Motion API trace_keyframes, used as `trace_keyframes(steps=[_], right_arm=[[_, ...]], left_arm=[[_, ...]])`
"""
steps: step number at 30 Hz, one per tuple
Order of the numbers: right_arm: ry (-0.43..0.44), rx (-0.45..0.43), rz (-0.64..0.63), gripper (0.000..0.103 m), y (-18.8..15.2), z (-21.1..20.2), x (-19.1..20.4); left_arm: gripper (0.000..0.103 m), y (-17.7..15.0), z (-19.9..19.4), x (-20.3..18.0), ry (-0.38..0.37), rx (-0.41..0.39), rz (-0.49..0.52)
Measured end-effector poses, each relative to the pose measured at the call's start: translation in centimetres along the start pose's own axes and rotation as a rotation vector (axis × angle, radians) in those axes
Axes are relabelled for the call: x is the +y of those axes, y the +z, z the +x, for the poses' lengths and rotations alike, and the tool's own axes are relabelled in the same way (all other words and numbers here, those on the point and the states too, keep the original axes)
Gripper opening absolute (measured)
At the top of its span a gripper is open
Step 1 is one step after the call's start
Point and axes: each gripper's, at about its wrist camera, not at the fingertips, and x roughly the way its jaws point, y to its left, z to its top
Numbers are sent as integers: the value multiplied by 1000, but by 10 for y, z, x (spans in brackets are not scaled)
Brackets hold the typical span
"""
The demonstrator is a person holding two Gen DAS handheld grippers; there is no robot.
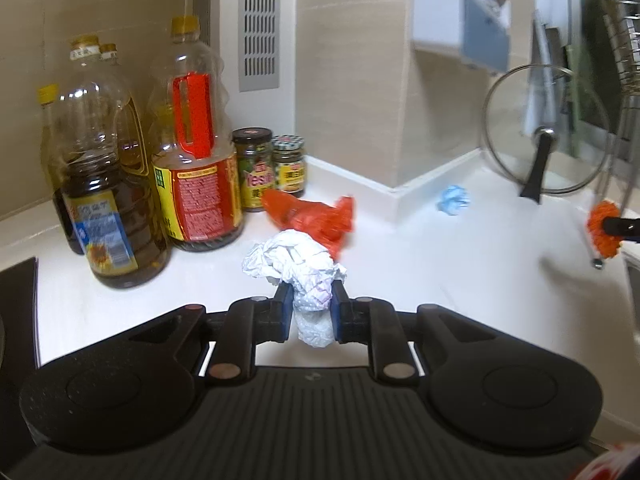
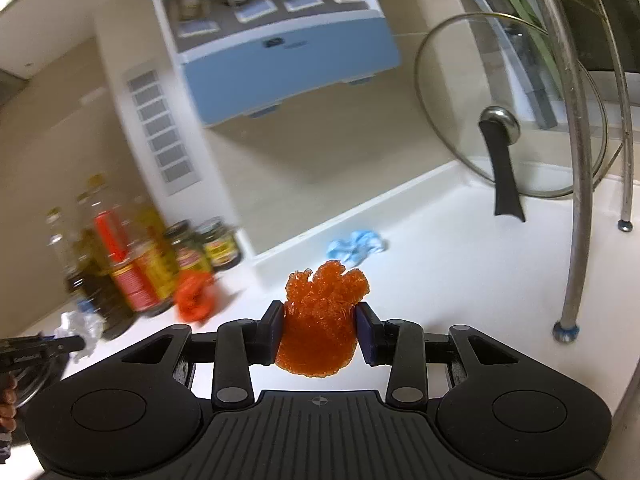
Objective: Collect trash
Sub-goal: 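Lift the tissue and the scrubber off the counter with both grippers, then carry the tissue and scrubber down over the trash bin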
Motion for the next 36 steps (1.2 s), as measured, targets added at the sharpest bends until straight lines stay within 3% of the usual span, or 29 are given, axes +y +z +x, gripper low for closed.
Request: trace_keyframes(steps=[9,20,29,36], right_arm=[[115,43,-29,39,-33,-62,24],[204,103,-4,39,-74,-106,42],[239,217,-70,39,-124,-104,78],[170,333,-103,39,-173,-78,99]], left_arm=[[17,-39,-79,-45,-31,-15,-16],[17,-81,-132,-82,-60,20,-45],[18,-124,-133,-92,-116,117,-73],[17,-157,-96,-88,-157,236,-69]])
